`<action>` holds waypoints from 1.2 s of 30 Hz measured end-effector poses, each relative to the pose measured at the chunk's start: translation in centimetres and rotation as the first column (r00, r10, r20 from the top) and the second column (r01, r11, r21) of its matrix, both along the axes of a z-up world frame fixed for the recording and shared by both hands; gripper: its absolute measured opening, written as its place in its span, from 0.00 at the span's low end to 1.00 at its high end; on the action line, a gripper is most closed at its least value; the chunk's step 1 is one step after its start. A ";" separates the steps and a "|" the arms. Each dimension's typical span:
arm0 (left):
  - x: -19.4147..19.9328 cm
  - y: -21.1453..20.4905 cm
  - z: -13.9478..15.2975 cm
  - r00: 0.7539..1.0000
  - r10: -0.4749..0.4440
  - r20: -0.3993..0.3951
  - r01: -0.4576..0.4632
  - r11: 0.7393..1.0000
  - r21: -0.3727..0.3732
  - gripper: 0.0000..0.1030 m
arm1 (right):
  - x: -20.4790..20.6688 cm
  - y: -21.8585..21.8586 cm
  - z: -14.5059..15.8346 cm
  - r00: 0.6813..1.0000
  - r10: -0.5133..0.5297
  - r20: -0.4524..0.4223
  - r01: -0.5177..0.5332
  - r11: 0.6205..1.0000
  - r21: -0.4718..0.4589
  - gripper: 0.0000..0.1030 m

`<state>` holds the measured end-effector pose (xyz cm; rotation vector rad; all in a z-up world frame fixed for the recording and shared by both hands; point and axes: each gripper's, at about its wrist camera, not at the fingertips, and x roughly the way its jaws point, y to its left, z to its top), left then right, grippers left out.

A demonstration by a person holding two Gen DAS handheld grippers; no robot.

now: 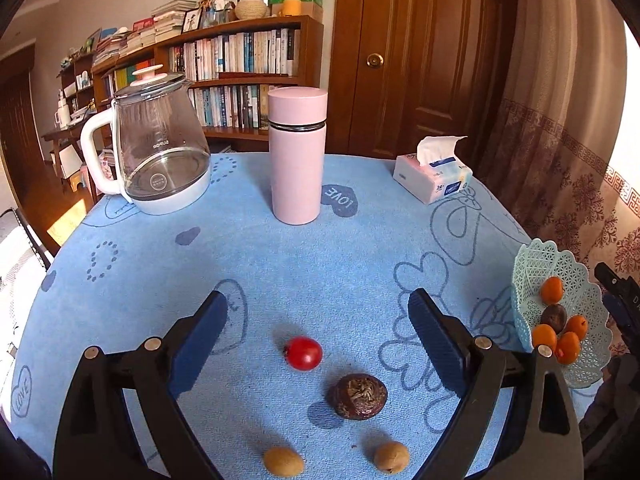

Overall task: Organize fruits
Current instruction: 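Grasp the red tomato on the table with the left gripper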

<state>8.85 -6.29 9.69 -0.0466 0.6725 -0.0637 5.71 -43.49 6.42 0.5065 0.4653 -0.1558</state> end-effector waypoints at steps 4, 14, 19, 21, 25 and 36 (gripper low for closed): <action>0.5 0.8 -1.0 0.999 0.019 -0.033 -0.019 1.000 0.003 0.88 | 0.1 0.2 0.0 1.000 0.014 0.002 -0.014 1.000 0.004 0.84; 2.1 1.0 -4.0 0.993 0.037 -0.112 -0.032 0.998 0.045 0.88 | 0.3 1.1 0.0 0.998 0.068 -0.001 -0.068 0.998 -0.012 0.84; 2.8 1.0 -5.4 0.987 0.049 -0.155 -0.041 0.997 0.058 0.88 | 0.4 1.4 0.0 0.997 0.080 -0.004 -0.080 0.997 -0.016 0.84; 3.0 1.0 -6.0 0.984 0.049 -0.172 -0.039 0.997 0.062 0.82 | 0.4 1.6 0.0 0.996 0.084 -0.005 -0.085 0.996 -0.019 0.84; 3.3 0.6 -6.9 0.978 0.030 -0.204 -0.017 0.998 0.065 0.72 | 0.5 1.9 0.0 0.995 0.096 -0.008 -0.096 0.995 -0.026 0.84; 3.7 0.3 -7.9 0.972 0.006 -0.234 0.006 0.999 0.048 0.38 | 0.5 2.6 0.1 0.993 0.114 -0.011 -0.115 0.992 -0.046 0.84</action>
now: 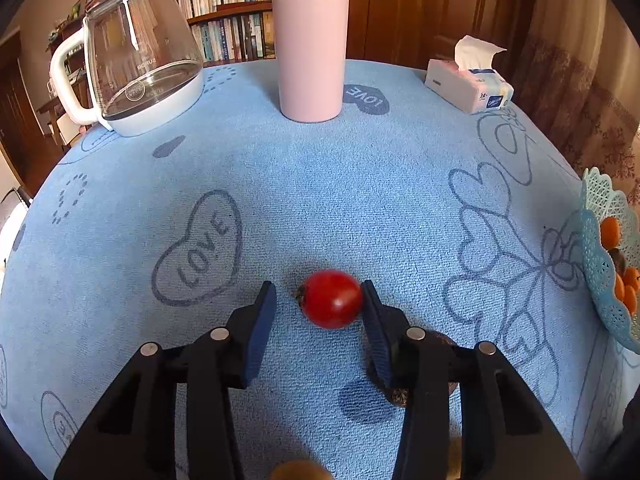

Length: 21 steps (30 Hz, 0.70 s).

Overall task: Organize fruits
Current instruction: 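Grasp the red tomato on the table with the left gripper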

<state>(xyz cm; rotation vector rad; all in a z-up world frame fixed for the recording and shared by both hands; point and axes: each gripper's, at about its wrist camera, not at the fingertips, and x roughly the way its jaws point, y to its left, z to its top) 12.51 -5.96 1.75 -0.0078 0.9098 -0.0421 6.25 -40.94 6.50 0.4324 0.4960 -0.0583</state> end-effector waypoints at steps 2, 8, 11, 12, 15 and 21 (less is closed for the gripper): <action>-0.1 0.1 0.2 1.000 -0.001 0.007 0.001 1.000 -0.017 0.33 | -0.1 0.3 0.1 1.000 0.003 0.005 -0.003 1.000 -0.015 0.84; -0.5 0.7 1.1 0.999 0.018 0.038 -0.017 0.999 -0.039 0.31 | -0.2 1.3 0.4 0.999 0.029 0.018 -0.028 0.998 -0.057 0.84; -0.9 1.1 2.0 0.998 0.033 0.062 -0.030 0.998 -0.049 0.31 | -0.2 1.8 0.4 0.999 0.046 0.019 -0.045 0.997 -0.067 0.84; -1.0 1.2 2.3 0.997 0.039 0.071 -0.036 0.998 -0.048 0.31 | -0.2 2.0 0.4 0.999 0.051 0.018 -0.050 0.996 -0.069 0.84; -1.3 1.3 3.1 0.993 0.059 0.098 -0.057 0.998 -0.026 0.31 | -0.2 2.9 0.3 0.997 0.076 0.015 -0.074 0.994 -0.081 0.84; -2.0 1.7 4.5 0.988 0.074 0.136 -0.071 0.997 -0.028 0.31 | -0.6 5.4 0.2 0.988 0.152 0.019 -0.149 0.981 -0.122 0.84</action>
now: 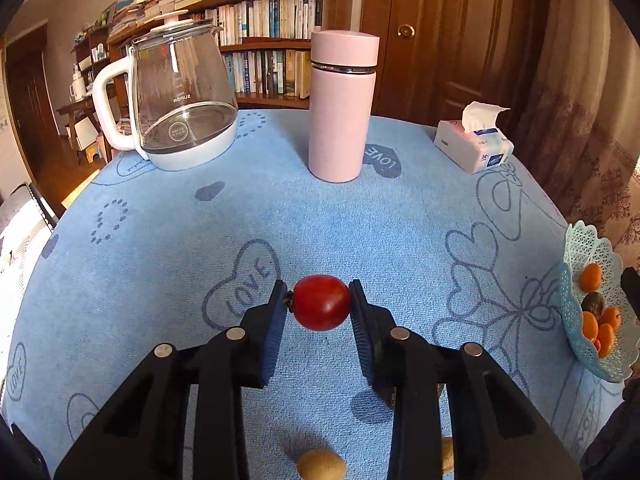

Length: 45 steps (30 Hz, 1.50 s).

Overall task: Organize fruits
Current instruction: 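Grasp the red tomato on the table with the left gripper, then grasp the dark brown fruit with the right gripper while the left gripper holds the tomato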

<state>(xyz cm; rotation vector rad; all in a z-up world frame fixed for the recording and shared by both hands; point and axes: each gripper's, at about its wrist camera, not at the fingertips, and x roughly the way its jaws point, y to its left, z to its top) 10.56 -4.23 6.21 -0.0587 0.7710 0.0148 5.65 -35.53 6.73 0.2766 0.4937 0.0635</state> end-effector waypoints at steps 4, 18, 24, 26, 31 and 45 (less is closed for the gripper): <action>-0.2 0.2 0.5 1.000 0.010 0.016 -0.010 1.000 0.001 0.31 | -0.4 2.2 -0.1 0.997 0.075 -0.001 -0.075 0.997 -0.034 0.84; -0.9 1.3 1.8 0.998 0.037 0.050 -0.036 0.999 -0.021 0.31 | -0.3 9.8 -2.0 0.895 0.422 -0.142 -0.426 0.905 0.006 0.84; -1.2 1.7 2.2 0.997 0.050 0.059 -0.049 0.998 -0.026 0.31 | 1.2 12.8 -3.6 0.841 0.474 -0.260 -0.491 0.871 0.001 0.84; -1.3 1.7 2.4 0.996 0.056 0.068 -0.055 0.998 -0.017 0.31 | 1.5 14.0 -4.0 0.826 0.485 -0.287 -0.511 0.860 -0.016 0.84; -1.4 2.0 2.6 0.995 0.063 0.076 -0.061 0.998 -0.020 0.31 | 2.3 16.3 -4.2 0.807 0.487 -0.333 -0.532 0.845 -0.051 0.84; -0.9 2.7 2.1 0.995 0.090 0.054 -0.088 0.996 -0.026 0.31 | 3.2 20.0 -5.6 0.779 0.482 -0.402 -0.575 0.804 -0.150 0.60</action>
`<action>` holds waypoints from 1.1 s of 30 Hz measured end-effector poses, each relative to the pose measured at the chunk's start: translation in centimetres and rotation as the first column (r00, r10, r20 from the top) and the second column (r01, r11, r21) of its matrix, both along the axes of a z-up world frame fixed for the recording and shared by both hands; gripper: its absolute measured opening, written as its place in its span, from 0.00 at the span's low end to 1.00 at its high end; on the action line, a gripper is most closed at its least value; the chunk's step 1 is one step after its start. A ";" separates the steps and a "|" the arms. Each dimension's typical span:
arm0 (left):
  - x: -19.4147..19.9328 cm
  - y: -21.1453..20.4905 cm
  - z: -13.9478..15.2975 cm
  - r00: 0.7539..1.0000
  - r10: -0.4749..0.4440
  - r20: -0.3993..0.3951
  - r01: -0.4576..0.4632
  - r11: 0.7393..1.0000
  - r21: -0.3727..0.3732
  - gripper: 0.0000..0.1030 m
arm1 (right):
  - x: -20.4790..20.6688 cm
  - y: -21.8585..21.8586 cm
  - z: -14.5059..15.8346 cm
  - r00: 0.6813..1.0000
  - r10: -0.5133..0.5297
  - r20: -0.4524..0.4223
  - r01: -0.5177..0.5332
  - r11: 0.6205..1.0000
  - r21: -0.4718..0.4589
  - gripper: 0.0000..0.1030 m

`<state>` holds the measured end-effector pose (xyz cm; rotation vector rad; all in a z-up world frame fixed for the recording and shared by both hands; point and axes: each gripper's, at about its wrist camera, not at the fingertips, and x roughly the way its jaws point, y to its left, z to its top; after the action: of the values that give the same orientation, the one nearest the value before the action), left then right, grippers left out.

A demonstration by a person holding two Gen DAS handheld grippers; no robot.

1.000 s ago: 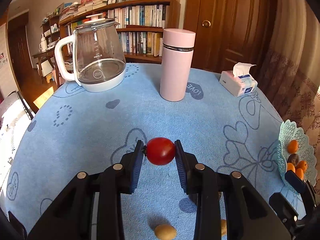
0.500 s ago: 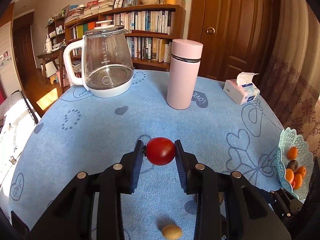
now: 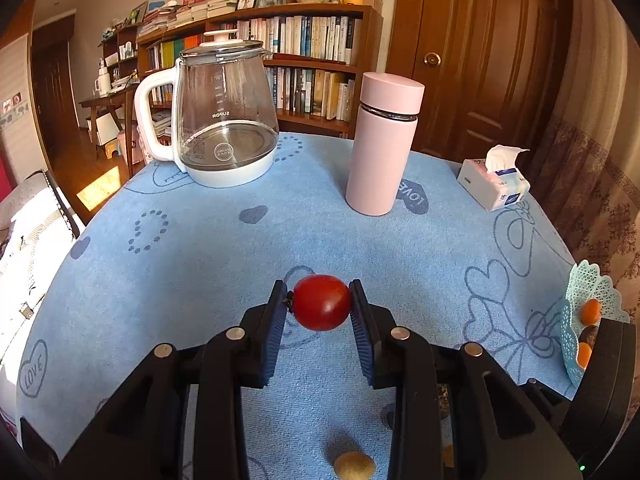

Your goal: Organize fruits

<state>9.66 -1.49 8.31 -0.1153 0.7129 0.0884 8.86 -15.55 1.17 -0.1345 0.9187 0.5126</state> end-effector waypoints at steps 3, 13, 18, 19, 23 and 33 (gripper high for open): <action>0.0 -0.2 -0.1 1.000 -0.004 -0.002 0.004 1.000 0.005 0.31 | 0.0 -0.2 0.0 1.000 -0.015 0.014 0.015 1.000 -0.012 0.49; 0.0 -0.3 -0.2 1.000 -0.008 -0.004 0.008 1.000 0.010 0.31 | -0.4 -1.6 0.7 0.999 -0.049 0.025 0.047 0.998 0.052 0.44; 0.0 -0.3 -0.3 1.000 -0.009 -0.004 0.009 1.000 0.014 0.31 | -1.0 -3.4 2.4 0.994 -0.093 0.056 0.086 0.989 0.124 0.44; 0.0 -0.4 -0.3 1.000 -0.010 -0.004 0.010 1.000 0.015 0.31 | -1.0 -3.8 2.7 0.993 -0.105 0.060 0.096 0.986 0.139 0.44; -0.1 -0.7 -0.4 1.000 -0.017 -0.005 0.017 1.000 0.021 0.31 | -1.0 -5.6 3.6 0.985 -0.155 0.078 0.139 0.974 0.181 0.44; -0.2 -1.7 -0.5 0.999 -0.039 -0.006 0.040 0.999 0.035 0.31 | -1.4 -9.5 5.4 0.962 -0.250 0.110 0.213 0.938 0.275 0.44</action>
<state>9.45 -3.14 7.78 -0.0678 0.7183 0.0632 7.46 -25.07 6.59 0.1740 0.7074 0.3934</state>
